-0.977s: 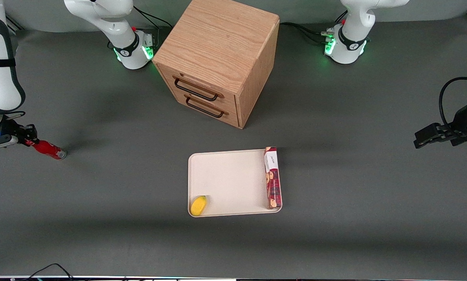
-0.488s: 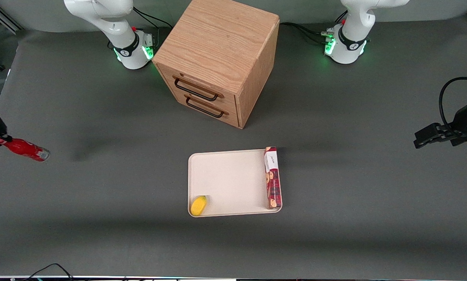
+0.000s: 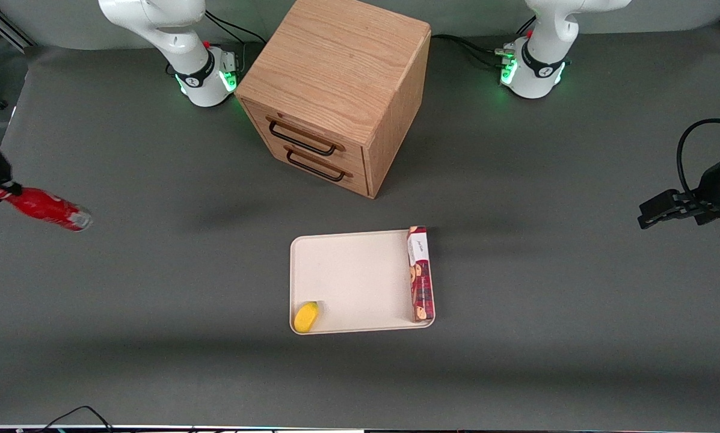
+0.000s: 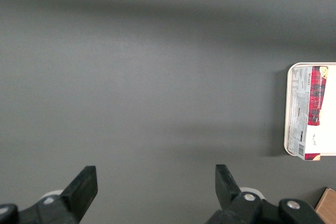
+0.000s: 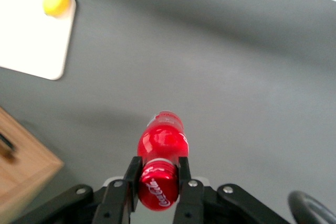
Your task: Place coke bottle on tray
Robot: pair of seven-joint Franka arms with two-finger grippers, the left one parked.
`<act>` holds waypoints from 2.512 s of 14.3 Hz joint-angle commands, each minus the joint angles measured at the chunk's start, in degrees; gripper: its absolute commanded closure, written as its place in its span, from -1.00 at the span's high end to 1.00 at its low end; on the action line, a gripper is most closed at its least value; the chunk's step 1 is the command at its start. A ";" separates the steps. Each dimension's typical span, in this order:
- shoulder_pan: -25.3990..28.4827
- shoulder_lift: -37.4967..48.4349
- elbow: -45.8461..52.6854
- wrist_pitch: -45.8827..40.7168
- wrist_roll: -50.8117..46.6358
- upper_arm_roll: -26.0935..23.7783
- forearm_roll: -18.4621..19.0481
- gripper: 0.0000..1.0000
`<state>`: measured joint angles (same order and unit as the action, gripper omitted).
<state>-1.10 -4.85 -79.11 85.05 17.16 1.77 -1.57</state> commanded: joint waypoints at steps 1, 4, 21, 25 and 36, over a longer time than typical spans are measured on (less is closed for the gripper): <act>-0.48 -2.01 4.58 -3.13 -17.96 -10.60 2.27 -1.00; -0.40 -7.00 4.49 -1.38 -42.58 -23.71 4.54 -1.00; 1.80 -28.64 -14.93 33.08 -93.01 -40.62 30.31 -1.00; 1.71 -27.33 -12.92 31.77 -92.22 -40.79 30.05 1.00; -0.57 -1.25 5.57 -10.16 -39.19 -22.84 9.08 1.00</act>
<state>-1.18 -11.90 -71.05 76.29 -33.68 -30.40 14.18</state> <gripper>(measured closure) 0.000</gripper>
